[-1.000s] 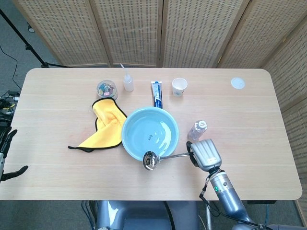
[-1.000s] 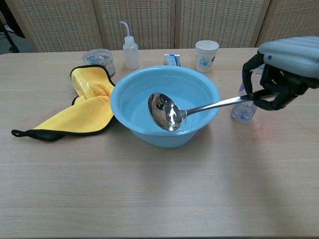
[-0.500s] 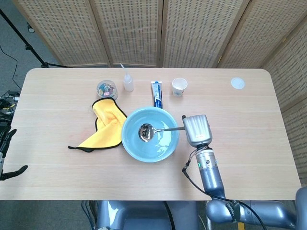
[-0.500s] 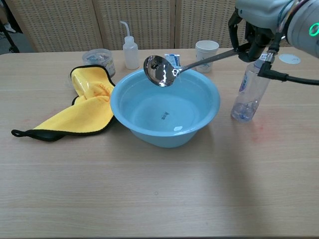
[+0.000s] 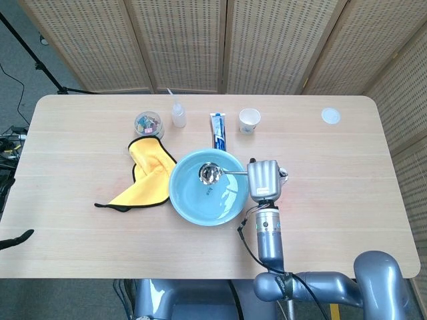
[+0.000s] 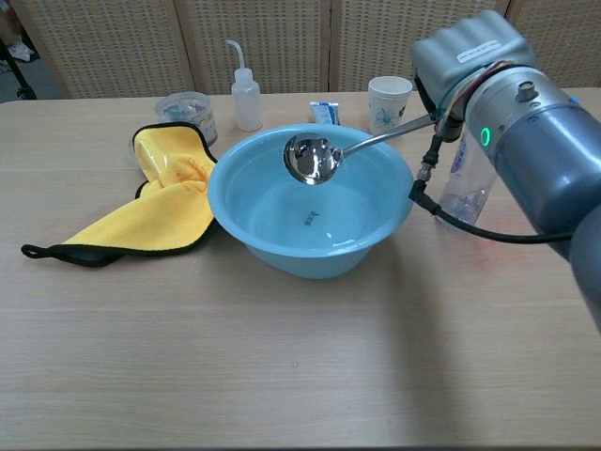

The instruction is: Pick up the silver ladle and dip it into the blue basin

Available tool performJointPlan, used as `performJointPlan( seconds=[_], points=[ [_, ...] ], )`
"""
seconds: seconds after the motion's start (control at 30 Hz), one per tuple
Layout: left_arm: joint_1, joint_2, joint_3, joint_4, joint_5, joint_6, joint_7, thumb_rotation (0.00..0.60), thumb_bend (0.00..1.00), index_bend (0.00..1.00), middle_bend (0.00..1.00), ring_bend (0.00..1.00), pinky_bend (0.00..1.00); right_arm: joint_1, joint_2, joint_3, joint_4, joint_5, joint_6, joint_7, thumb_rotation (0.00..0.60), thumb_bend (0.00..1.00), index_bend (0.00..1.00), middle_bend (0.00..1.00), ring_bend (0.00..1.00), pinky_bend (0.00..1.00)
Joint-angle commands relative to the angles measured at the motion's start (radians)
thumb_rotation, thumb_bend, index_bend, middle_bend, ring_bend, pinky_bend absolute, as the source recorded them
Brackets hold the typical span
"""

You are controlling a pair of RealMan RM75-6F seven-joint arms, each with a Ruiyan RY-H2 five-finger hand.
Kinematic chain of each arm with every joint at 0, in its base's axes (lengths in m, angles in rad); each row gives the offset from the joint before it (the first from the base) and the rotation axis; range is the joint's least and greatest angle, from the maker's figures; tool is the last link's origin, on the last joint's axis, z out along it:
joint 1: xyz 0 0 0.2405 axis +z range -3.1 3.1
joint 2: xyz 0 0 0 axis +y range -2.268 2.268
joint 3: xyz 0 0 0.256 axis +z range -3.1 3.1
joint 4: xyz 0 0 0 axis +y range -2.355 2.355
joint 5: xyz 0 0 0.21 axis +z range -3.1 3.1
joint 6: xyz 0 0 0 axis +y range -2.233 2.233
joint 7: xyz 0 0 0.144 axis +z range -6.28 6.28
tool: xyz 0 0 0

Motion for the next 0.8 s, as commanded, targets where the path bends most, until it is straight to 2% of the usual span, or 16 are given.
performJointPlan(
  seconds=[0.03,0.33,0.5,0.8],
  points=[
    [0.0,0.003,0.0,0.002,-0.001,-0.003,-0.007,0.6,0.0,0.0,0.0,0.0,0.0,0.014,-0.034,-0.03,0.061,-0.026,0.005,-0.027,0.6,1.0,0.78,0.9,0.81,1.0],
    [-0.002,0.006,0.002,0.003,0.002,-0.007,-0.014,0.6,0.0,0.0,0.0,0.0,0.0,0.029,-0.109,-0.025,0.243,-0.037,-0.014,-0.057,0.6,1.0,0.78,0.91,0.82,1.0],
    [-0.003,0.01,0.002,0.006,-0.001,-0.012,-0.023,0.6,0.0,0.0,0.0,0.0,0.0,0.021,-0.136,-0.02,0.307,-0.033,-0.036,-0.051,0.6,1.0,0.78,0.91,0.82,1.0],
    [-0.006,0.009,0.002,0.007,-0.003,-0.018,-0.023,0.6,0.0,0.0,0.0,0.0,0.0,-0.002,-0.149,-0.05,0.344,-0.06,-0.071,-0.063,0.6,1.0,0.78,0.91,0.82,1.0]
  ],
)
